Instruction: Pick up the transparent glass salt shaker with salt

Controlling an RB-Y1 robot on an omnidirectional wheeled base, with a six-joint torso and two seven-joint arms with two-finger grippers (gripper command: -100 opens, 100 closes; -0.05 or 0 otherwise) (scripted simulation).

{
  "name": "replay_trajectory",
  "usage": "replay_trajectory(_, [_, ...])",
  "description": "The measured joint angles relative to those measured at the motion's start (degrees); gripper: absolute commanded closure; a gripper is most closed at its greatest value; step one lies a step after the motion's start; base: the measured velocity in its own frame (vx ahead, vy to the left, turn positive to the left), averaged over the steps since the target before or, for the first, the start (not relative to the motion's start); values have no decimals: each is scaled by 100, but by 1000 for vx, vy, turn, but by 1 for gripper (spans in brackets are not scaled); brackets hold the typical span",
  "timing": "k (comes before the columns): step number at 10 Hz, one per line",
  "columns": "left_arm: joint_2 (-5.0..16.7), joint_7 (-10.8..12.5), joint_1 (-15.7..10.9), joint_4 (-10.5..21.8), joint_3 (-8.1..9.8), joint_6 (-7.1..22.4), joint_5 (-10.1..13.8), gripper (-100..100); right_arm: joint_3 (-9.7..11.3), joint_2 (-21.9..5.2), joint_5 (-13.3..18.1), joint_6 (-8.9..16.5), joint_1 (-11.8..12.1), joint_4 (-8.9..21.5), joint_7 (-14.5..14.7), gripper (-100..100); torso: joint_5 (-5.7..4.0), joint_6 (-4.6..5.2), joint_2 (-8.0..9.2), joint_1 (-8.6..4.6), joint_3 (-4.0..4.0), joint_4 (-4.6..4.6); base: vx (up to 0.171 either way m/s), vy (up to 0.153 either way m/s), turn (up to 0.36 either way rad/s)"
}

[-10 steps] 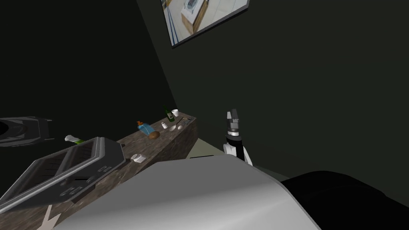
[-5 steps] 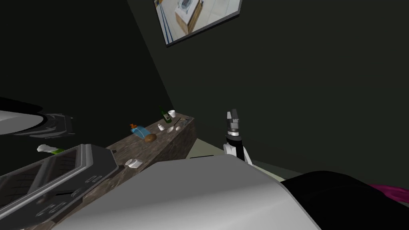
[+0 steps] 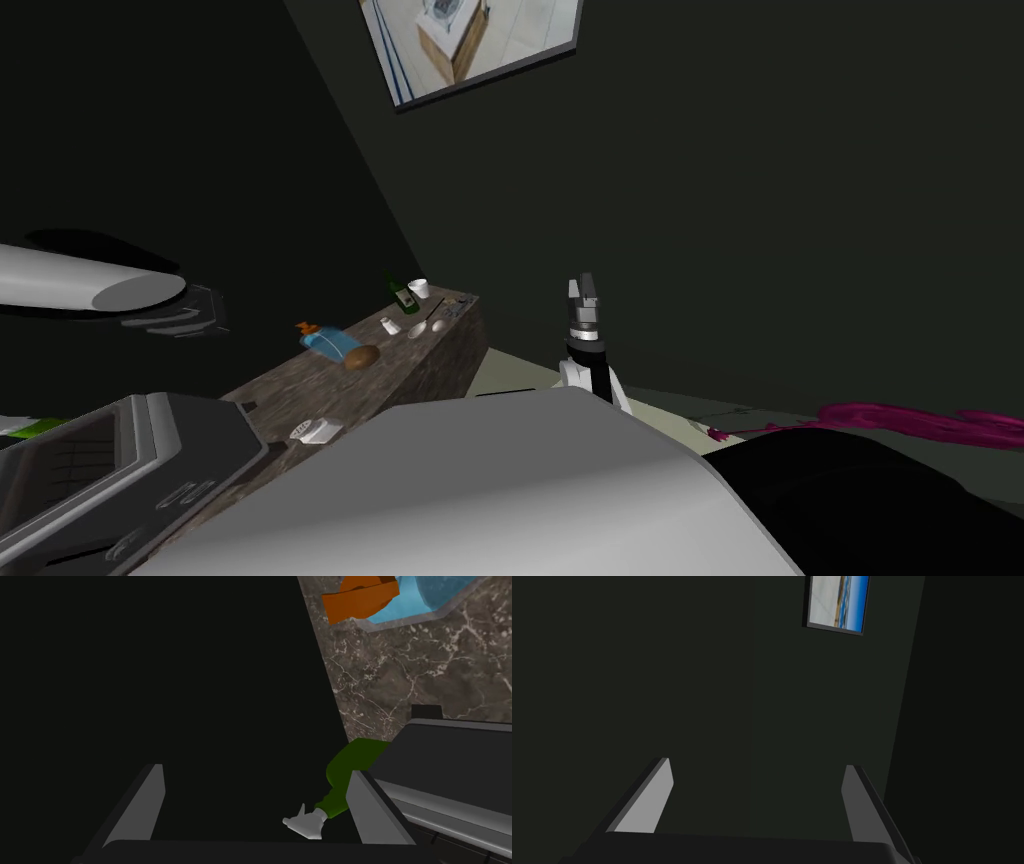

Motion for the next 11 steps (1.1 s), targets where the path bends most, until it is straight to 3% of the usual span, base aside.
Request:
replay_trajectory(4, [595, 130, 322, 330, 255, 346, 250, -100, 0, 0, 0, 0, 1, 0, 0, 0, 0, -4, 0, -4, 1, 1, -2, 34, -174])
replay_trajectory(11, [1841, 222, 1138, 1337, 1025, 1369, 980, -100, 0, -1, 0, 0, 0, 0, 0, 0, 3, -1, -7, 14, -4, -1, -1, 66, -164])
